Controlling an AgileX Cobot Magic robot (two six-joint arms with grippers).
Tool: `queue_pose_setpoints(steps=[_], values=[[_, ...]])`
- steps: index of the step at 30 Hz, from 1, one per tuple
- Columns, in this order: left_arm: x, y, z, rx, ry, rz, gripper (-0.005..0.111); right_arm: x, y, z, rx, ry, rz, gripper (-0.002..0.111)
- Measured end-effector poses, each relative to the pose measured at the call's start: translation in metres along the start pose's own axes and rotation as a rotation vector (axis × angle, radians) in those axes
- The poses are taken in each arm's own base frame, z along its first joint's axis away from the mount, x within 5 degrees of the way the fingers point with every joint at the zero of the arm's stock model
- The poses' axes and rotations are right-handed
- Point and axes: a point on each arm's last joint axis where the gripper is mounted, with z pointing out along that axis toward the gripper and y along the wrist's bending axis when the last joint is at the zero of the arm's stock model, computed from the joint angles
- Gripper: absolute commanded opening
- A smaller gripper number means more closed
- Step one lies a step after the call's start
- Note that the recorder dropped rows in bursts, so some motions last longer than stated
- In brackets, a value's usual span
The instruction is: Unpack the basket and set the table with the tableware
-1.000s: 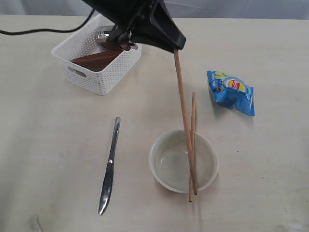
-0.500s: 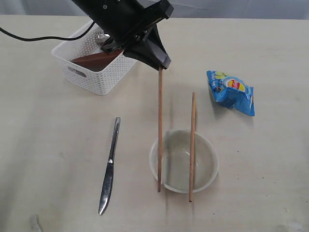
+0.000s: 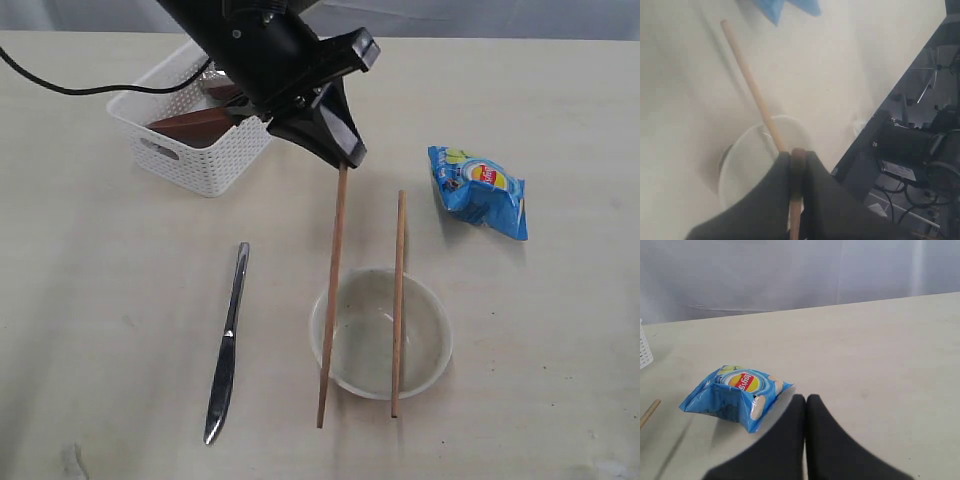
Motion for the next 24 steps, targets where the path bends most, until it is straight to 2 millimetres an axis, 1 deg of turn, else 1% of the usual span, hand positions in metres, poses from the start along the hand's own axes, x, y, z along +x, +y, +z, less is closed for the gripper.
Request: queue_pose_setpoints(steps=[2,7,24], values=[[0.0003,-0.0024,0.0025,0.012,0.005,0.0,0.0,0.0,0.0,0.0,0.0,0.0,0.0,0.0],[-0.0002,-0.0004,0.0052,0.013,0.011,-0.006,0.0,0.0,0.0,0.0,0.0,0.0,0.0,0.0],[-0.0007,-0.0018,0.0052,0.029,0.006,0.01,0.0,-0.0017,0.0,0.0,0.0,-0.018,0.0,0.0]])
